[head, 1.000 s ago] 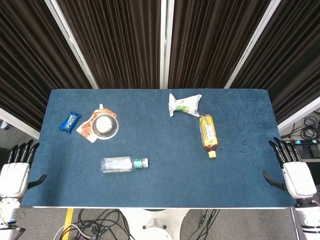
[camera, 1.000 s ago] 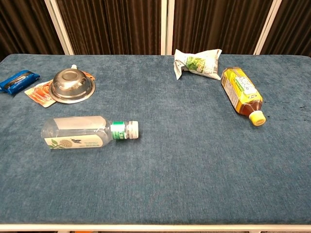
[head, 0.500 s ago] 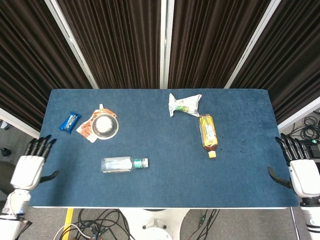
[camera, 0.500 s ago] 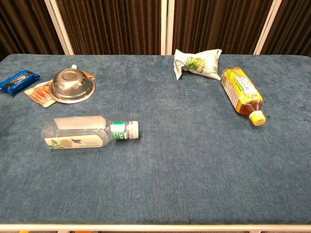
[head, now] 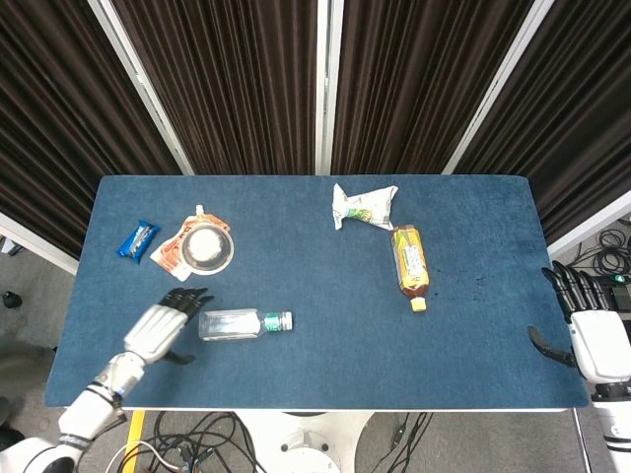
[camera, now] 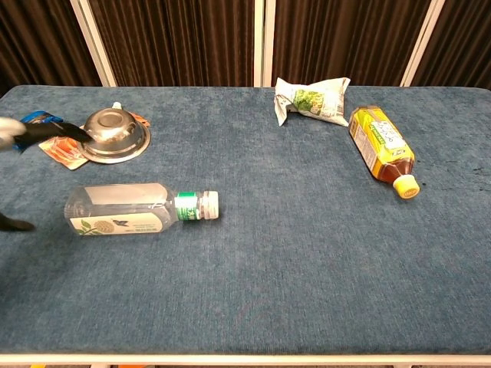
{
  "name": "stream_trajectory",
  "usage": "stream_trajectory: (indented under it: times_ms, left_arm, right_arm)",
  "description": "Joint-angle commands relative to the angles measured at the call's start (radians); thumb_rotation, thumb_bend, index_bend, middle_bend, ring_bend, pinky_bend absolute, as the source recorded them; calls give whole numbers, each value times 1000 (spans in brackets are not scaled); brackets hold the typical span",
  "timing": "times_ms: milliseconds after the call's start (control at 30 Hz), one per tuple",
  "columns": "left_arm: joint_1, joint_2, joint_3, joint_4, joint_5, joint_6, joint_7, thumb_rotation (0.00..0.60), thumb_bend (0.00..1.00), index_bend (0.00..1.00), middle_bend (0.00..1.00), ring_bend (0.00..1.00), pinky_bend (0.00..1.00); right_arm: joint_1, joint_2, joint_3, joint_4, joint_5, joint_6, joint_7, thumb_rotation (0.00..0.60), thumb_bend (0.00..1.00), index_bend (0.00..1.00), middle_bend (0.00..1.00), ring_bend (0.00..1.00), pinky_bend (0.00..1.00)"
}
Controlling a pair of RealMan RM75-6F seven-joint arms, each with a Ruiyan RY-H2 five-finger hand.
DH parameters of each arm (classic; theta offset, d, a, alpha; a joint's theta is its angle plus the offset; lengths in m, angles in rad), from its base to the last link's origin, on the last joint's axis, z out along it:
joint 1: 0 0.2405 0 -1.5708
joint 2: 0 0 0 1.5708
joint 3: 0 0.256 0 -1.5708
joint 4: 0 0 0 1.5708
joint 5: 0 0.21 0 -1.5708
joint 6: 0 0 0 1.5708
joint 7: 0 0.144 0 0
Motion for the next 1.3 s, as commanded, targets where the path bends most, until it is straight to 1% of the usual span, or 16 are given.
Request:
stream_trajectory:
  times_ms: [33,167,200,267,367,433,533,767,833,867,1000,1067,1167,1200,1233,1300]
  left_arm:
    - [-45,-71,0,4,-64,-40,90,600,122,76,0,0,0]
    - [-75,-166,-21,67,-160,-33,198,600,119,85,20,0,32]
    - [-80,-192,-28,85,-188,-18,228,600,118,99,39,4,58]
    - [-81,-229,-40,106,-220,10,249,600,119,128,78,27,107]
    - [-87,-277,-56,136,-267,43,274,600,118,180,145,92,176]
    - [-96,-289,-65,143,-295,42,283,600,118,204,174,119,207]
    - [-114,-299,-77,143,-329,36,292,600,119,218,182,130,218]
    - [-134,-320,-70,167,-363,32,287,600,158,298,247,199,263]
    - [-139,-323,-66,177,-368,27,284,600,182,334,281,235,312]
    - [-138,-326,-65,181,-363,32,277,600,201,374,319,272,358]
    - [-134,-320,-53,205,-277,36,187,600,288,558,534,466,552]
    - [-135,-312,-46,224,-235,23,126,600,324,601,593,516,588]
    - [-131,-302,-52,246,-146,7,-69,600,345,616,610,528,610]
    - [-130,-301,-56,252,-104,8,-154,600,350,616,610,528,613]
    - [-130,-298,-58,266,-43,15,-281,600,354,617,609,528,613]
    - [-132,-302,-57,295,50,47,-465,600,365,617,605,526,611]
  right_arm:
    - [2,-3,-1,4,1,-3,3,600,248,0,0,0,0]
    - [1,-6,-2,10,2,-4,10,600,249,0,0,0,0]
    - [1,-7,-3,12,3,-4,12,600,249,0,0,0,0]
    - [0,-9,-5,15,4,-5,15,600,248,0,0,0,0]
    - [-1,-13,-7,20,7,-8,19,600,249,0,0,0,0]
    - [0,-15,-7,23,6,-9,21,600,248,0,0,0,0]
    - [2,-18,-8,26,5,-11,23,600,248,0,0,0,0]
    - [0,-17,-10,29,12,-15,26,600,248,0,0,0,0]
    - [0,-18,-10,30,12,-14,27,600,248,0,0,0,0]
    - [0,-18,-10,29,12,-14,27,600,249,0,0,0,0]
    - [1,-16,-7,24,4,-6,25,600,248,0,0,0,0]
    - [4,-11,-3,14,0,-2,23,600,249,0,0,0,0]
    - [17,13,4,-24,-22,3,18,600,248,0,1,0,0]
    - [23,25,6,-41,-33,2,17,600,248,0,3,0,0]
    - [33,45,7,-68,-49,-5,21,600,248,0,5,0,0]
    - [54,81,9,-117,-74,-23,35,600,248,0,8,0,0]
